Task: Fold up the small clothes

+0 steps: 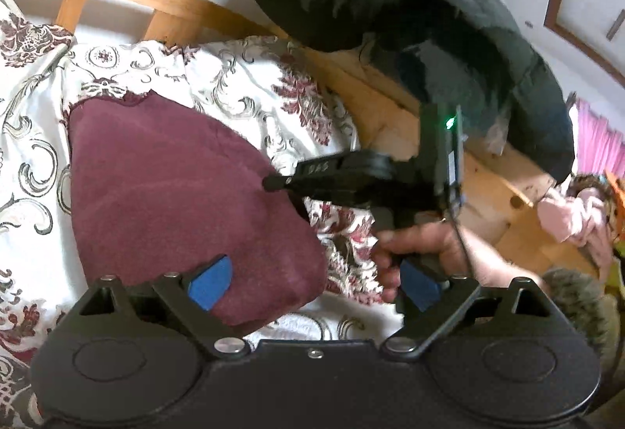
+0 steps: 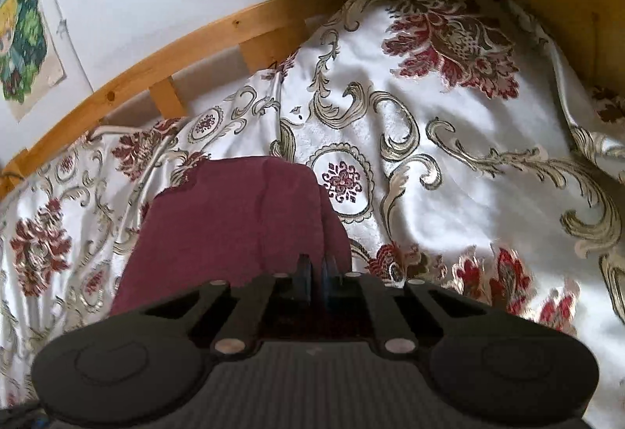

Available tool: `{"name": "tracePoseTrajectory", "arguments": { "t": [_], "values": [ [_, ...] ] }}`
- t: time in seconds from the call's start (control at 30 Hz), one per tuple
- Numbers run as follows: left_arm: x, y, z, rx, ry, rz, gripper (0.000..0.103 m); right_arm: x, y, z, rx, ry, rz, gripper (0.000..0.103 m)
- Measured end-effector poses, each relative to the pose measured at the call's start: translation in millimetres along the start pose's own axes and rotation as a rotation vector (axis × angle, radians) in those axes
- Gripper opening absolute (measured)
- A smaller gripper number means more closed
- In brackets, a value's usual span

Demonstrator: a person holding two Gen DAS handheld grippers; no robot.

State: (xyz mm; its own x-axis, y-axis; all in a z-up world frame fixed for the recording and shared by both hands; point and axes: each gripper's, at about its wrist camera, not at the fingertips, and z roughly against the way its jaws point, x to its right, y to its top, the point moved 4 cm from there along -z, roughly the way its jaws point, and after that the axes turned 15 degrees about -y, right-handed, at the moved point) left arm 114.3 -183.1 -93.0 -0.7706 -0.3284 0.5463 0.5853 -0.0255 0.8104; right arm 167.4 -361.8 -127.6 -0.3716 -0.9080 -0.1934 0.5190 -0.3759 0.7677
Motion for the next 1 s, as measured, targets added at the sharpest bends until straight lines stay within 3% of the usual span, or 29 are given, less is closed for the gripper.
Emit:
{"name": "tracePoseTrajectory", "arguments": {
  "t": [0.13,0.23,0.37,0.43,0.5,0.53,0.6,0.67,0.8,1.0],
  "values": [
    [2.5,7.8,18.1,0.117,0.021,0.002,0.1,-3.4,6.3,-4.0,0.059,-0.024,0.012,0.006],
    [-3.2,15.7,34.3,0.226,0.11,0.019,0.102,-2.2,7.6,-10.1,0.049,-0.03,-0.004,0.006],
    [-31.2,20.6,44.4,0.262,0.213,0.166,0.102,1.8,2.7,-10.5,0.002,-0.014,-0.042,0.015],
    [-45.8,18.4,47.2,0.263,0.255,0.25,0.102,4.4,2.3,-5.4,-0.004,-0.001,-0.065,0.028],
    [-56.7,16.6,48.7,0.257,0.276,0.307,0.102,8.0,-0.6,0.4,-0.023,0.016,-0.092,0.054],
    [-60.5,15.8,48.7,0.249,0.283,0.327,0.102,10.2,-2.8,3.9,-0.037,0.028,-0.107,0.06],
    [-67.2,13.9,47.3,0.228,0.294,0.363,0.102,14.2,-7.6,11.1,-0.09,0.063,-0.125,0.09],
    [-74.0,10.8,46.3,0.209,0.304,0.397,0.102,17.8,-12.5,20.7,-0.128,0.086,-0.124,0.097],
    [-86.0,4.6,46.4,0.189,0.312,0.463,0.102,22.5,-22.6,47.2,-0.145,0.076,-0.022,0.103],
    [-102.4,-2.4,53.3,0.208,0.338,0.569,0.102,0.2,-36.3,79.6,-0.203,0.21,0.129,0.101]
  ]
}}
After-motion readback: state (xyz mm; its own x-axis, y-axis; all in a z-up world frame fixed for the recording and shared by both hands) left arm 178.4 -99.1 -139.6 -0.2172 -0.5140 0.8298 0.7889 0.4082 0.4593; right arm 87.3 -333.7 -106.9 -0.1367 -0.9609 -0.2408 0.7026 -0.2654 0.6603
